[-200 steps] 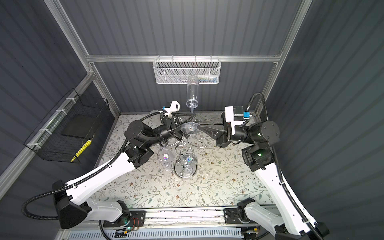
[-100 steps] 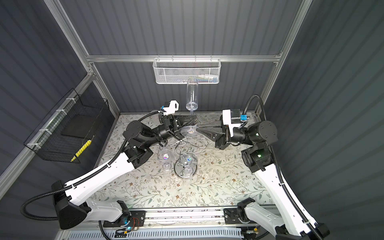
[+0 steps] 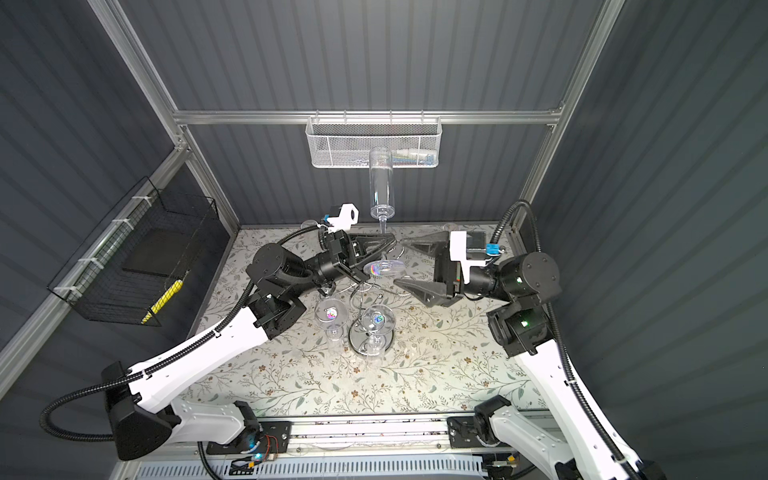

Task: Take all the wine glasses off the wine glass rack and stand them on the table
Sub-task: 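Grasp the flute glass stem with the left gripper beside the right gripper, then open the right gripper and draw it back while the left holds the glass upright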

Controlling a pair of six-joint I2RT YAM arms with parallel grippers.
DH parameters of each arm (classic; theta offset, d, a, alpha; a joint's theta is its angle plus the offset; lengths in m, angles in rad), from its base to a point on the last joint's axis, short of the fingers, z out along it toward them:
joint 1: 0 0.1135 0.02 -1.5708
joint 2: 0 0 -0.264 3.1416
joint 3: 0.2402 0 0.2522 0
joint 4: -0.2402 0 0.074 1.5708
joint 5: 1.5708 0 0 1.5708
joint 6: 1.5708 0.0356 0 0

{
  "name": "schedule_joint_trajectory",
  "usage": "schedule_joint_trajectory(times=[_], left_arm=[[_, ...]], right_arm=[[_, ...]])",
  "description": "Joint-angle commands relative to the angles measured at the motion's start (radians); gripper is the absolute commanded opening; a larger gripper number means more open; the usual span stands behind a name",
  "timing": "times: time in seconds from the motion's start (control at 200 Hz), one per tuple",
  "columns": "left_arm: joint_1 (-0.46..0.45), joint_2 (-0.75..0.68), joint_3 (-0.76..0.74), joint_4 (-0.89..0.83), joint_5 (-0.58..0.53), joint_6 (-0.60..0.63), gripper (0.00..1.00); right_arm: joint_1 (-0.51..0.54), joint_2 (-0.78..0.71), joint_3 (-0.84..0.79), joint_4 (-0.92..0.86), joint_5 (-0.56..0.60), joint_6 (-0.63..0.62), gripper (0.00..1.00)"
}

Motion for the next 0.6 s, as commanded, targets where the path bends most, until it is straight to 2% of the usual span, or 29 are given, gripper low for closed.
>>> schedule_joint_trajectory(times=[0.0, 0.08, 0.175, 0.28, 0.44, 0.595], left_arm=[[0.002, -0.045, 0.017, -0.022, -0.021, 0.110, 0.00], [0.003, -0.055, 0.093, -0.163, -0.006, 0.247, 0.00], [0.003, -0.059, 0.253, -0.435, 0.008, 0.502, 0.00], [0.003, -0.084, 0.348, -0.655, -0.076, 0.757, 0.00], [0.003, -0.091, 0.469, -0.934, -0.240, 1.096, 0.00], [0.003, -0.067, 0.576, -1.140, -0.341, 1.358, 0.00]], right_arm=[[0.004, -0.051, -0.035, 0.103, 0.172, 0.092, 0.99], [0.003, -0.066, -0.027, 0.107, 0.294, 0.177, 0.99], [0.004, -0.071, -0.008, 0.096, 0.429, 0.272, 0.99], [0.004, -0.062, 0.038, 0.047, 0.550, 0.372, 0.99], [0.004, -0.018, 0.165, -0.102, 0.623, 0.475, 0.99], [0.006, 0.058, 0.258, -0.120, 0.569, 0.579, 0.99]])
